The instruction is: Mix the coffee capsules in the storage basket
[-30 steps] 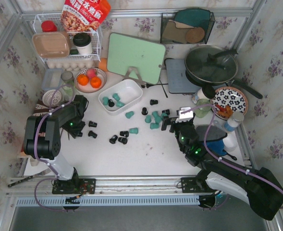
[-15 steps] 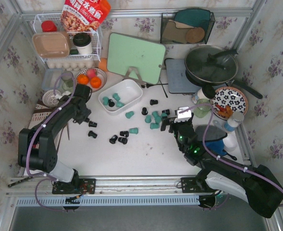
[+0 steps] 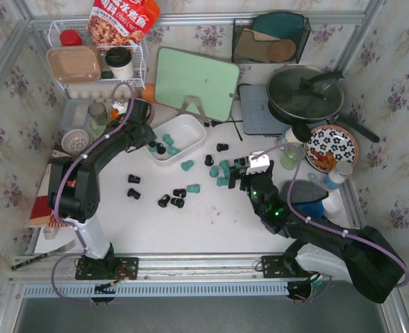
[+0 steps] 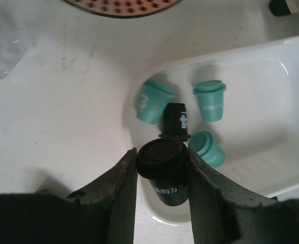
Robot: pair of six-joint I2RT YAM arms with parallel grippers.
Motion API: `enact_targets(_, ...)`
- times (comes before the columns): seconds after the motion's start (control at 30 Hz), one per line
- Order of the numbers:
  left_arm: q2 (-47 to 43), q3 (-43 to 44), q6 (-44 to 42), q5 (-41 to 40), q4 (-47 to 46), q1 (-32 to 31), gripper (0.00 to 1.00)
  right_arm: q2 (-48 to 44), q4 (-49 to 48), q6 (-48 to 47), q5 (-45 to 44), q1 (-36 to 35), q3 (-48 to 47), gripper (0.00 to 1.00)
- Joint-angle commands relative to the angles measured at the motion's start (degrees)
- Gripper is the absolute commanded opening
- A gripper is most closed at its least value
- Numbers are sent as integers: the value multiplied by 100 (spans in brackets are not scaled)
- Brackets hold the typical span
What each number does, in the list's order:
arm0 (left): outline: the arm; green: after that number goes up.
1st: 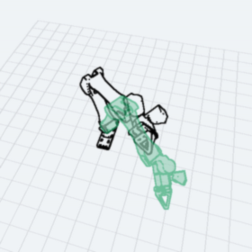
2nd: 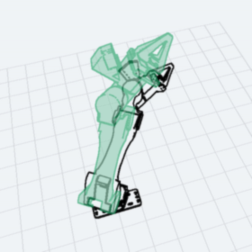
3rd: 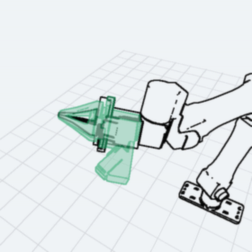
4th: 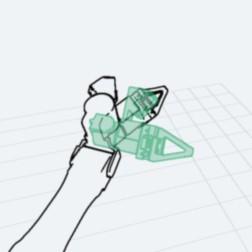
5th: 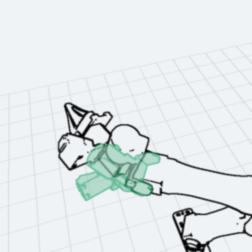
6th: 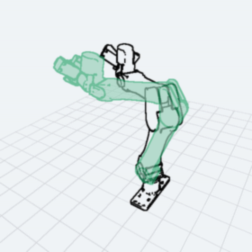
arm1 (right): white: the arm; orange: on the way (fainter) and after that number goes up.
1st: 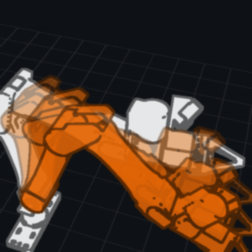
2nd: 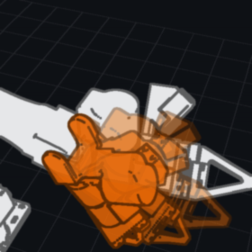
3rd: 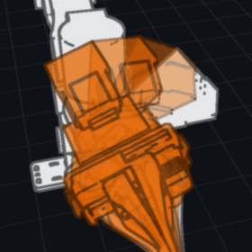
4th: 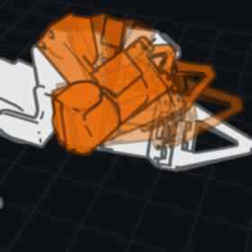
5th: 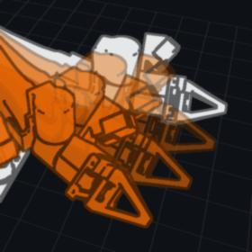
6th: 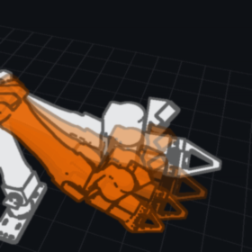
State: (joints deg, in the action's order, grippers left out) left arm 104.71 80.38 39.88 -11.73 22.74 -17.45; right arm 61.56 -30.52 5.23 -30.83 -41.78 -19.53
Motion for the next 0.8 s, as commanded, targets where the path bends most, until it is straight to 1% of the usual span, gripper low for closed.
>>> enact_targets(0.0, 258, 144, -569, 0, -258, -159, 38, 216, 190, 56, 16, 3, -182, 100)
enact_targets(0.07, 328, 100, -744, -25, -328, -215, 48, 285, 253, 70, 24, 3, -228, 100)
enact_targets(0.17, 255, -177, -930, 68, -697, -282, 62, 363, 316, 91, 34, 3, -280, 100)
enact_targets(0.23, 147, -362, -1024, 141, -907, -307, 67, 420, 342, 117, 37, 3, -309, 100)
enact_targets(0.3, -8, -547, -1177, 130, -1100, -328, 70, 482, 337, 184, 37, 3, -320, 100)
enact_targets(0.37, -229, -765, -1314, 80, -1255, -369, 81, 552, 308, 277, 69, 3, -320, 100)
enact_targets(0.47, -728, -1227, -1592, -211, -1527, -536, 83, 672, 237, 412, 176, 3, -330, 99)
enact_targets(0.63, -1686, -2348, -2280, -1115, -2256, -1067, 83, 940, 164, 721, 135, 41, -403, 94)
enact_targets(0.73, -2284, -3042, -2517, -1471, -2724, -1321, 83, 1127, 202, 1126, 51, 108, -504, 90)
enact_targets(0.77, -2694, -3263, -2580, -1552, -2850, -1370, 83, 1189, 260, 1243, -16, 133, -561, 89)
